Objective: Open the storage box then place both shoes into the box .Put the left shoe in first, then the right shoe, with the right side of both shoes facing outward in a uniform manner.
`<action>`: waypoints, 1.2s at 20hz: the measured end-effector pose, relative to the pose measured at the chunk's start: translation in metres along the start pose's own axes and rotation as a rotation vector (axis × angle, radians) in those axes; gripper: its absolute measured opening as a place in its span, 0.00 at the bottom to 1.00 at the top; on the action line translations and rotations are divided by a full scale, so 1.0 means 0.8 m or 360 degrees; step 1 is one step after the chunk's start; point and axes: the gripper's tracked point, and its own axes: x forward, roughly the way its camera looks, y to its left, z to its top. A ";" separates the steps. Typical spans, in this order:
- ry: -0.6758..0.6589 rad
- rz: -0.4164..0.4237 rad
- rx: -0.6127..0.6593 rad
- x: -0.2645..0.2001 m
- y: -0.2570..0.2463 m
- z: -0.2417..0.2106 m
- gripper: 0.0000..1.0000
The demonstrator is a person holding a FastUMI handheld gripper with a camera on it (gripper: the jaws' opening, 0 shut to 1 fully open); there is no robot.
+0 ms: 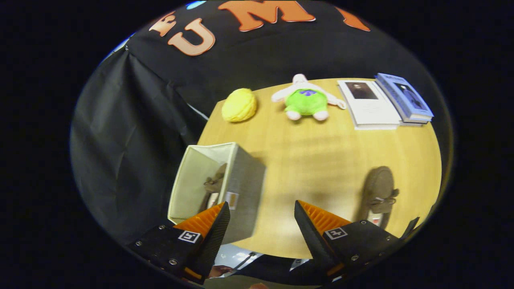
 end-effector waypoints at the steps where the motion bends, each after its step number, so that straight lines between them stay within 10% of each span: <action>1: 0.0006 -0.0037 0.0017 -0.006 -0.031 -0.009 0.96; 14: 0.0066 -0.0392 0.0111 0.018 -0.287 -0.111 0.88; 24: -0.0073 -0.0410 0.0255 0.077 -0.313 -0.095 0.32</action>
